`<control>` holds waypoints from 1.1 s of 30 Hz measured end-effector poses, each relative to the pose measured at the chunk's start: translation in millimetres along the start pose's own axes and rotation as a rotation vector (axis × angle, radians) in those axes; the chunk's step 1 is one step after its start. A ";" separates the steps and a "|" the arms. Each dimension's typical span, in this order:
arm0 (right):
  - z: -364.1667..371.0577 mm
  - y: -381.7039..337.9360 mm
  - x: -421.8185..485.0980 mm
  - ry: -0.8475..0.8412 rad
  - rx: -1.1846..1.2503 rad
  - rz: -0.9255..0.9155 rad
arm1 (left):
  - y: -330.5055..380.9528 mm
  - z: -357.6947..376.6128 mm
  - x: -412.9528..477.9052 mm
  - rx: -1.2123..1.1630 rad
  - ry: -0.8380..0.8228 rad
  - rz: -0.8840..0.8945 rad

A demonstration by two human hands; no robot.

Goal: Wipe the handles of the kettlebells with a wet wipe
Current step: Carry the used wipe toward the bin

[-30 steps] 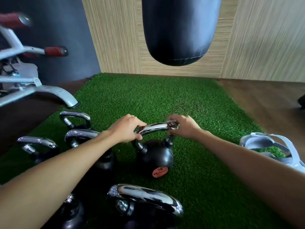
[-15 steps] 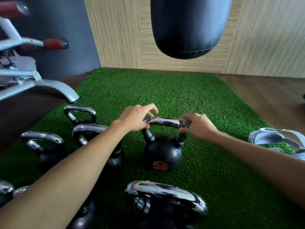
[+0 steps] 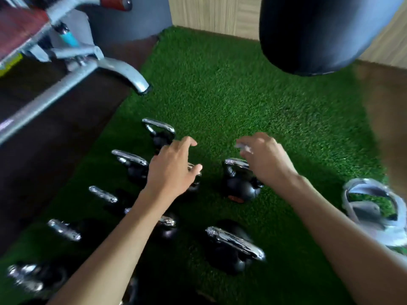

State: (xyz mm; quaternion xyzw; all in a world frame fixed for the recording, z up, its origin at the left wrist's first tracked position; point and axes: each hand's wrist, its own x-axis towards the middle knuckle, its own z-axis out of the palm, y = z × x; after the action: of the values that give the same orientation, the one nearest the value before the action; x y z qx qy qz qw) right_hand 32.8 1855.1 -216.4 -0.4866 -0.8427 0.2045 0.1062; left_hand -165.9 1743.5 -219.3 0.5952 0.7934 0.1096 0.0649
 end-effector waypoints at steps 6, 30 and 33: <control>-171.3 -183.5 -20.7 -0.186 0.018 -0.208 | 17.7 -240.0 -71.5 -0.014 -0.005 -0.284; -273.7 -845.7 -335.8 -0.613 -0.114 -1.206 | -189.3 -708.7 -587.6 -0.123 0.444 -1.391; -235.3 -911.4 -390.6 -0.643 -0.116 -1.245 | -234.5 -724.0 -660.1 -0.117 0.424 -1.456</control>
State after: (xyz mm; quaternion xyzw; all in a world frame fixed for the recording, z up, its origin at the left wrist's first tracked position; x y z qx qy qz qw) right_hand -389.3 1171.1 410.1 0.1660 -0.9638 0.1939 -0.0769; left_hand -366.1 977.9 404.1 -0.1168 0.9742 0.1931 -0.0016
